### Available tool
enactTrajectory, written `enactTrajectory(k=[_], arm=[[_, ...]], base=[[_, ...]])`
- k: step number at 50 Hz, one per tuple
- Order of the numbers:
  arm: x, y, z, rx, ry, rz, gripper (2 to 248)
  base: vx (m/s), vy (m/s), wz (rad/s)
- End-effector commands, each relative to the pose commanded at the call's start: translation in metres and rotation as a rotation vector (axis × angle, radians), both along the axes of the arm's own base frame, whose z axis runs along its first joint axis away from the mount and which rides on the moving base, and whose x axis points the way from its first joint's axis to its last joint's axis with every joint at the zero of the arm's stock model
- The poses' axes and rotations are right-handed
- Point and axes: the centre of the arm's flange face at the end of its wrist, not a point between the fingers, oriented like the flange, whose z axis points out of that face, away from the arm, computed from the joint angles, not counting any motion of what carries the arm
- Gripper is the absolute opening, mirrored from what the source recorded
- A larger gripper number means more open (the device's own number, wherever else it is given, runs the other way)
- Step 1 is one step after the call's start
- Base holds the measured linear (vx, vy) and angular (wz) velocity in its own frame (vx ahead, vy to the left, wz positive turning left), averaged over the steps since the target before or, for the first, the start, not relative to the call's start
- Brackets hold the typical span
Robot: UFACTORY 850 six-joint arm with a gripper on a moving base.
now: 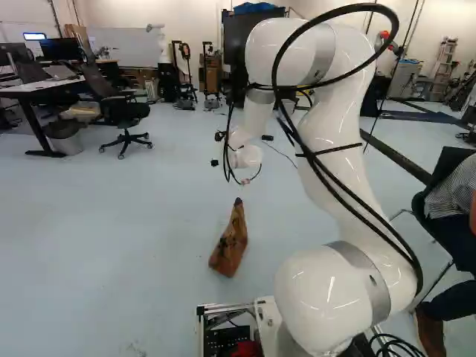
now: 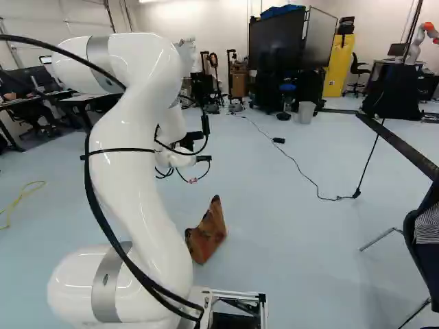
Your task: Pick up the grocery bag from the ground
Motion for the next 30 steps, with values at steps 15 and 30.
enactTrajectory(k=[15,30], arm=[[-0.002,-0.002,-0.025,-0.013,0.117,-0.031,247],[-0.004,-0.004,-0.050,0.017,0.241,-0.099,247]], base=[[0.000,0.000,0.000],[0.000,0.000,0.000]])
